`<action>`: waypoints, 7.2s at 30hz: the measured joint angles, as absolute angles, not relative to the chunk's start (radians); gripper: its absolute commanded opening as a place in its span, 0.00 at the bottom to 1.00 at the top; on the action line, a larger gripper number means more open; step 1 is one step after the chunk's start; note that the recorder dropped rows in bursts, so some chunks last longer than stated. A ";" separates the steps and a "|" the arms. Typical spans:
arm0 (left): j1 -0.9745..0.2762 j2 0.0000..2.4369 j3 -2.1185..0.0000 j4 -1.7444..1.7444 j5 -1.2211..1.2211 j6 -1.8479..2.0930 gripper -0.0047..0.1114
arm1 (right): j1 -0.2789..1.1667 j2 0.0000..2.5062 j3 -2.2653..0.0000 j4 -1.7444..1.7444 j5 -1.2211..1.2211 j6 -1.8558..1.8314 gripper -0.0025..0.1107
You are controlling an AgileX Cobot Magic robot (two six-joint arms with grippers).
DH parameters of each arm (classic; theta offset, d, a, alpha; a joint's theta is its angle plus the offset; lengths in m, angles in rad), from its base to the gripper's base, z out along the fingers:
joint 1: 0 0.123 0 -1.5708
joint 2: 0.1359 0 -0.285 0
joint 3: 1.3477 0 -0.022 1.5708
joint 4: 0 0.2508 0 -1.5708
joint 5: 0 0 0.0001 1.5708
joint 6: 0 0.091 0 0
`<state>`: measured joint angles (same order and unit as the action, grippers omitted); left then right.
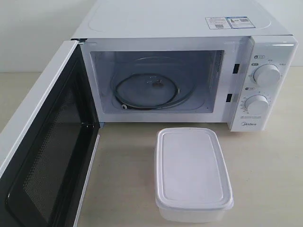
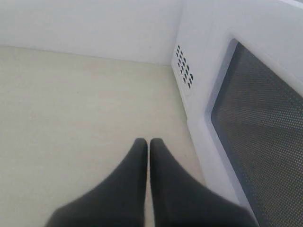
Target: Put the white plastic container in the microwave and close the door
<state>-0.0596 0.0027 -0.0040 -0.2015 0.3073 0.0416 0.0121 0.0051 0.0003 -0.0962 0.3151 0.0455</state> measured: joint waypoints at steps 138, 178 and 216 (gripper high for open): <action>-0.060 0.003 -0.004 -0.201 0.307 0.042 0.08 | 0.012 1.777 -0.131 -0.235 -1.201 0.565 0.02; -0.060 0.003 -0.004 -0.201 0.307 0.042 0.08 | -0.300 1.827 -0.478 -1.512 -1.129 1.413 0.33; -0.060 0.003 -0.004 -0.201 0.307 0.042 0.08 | -0.199 1.827 -0.544 -1.612 -0.952 1.653 0.39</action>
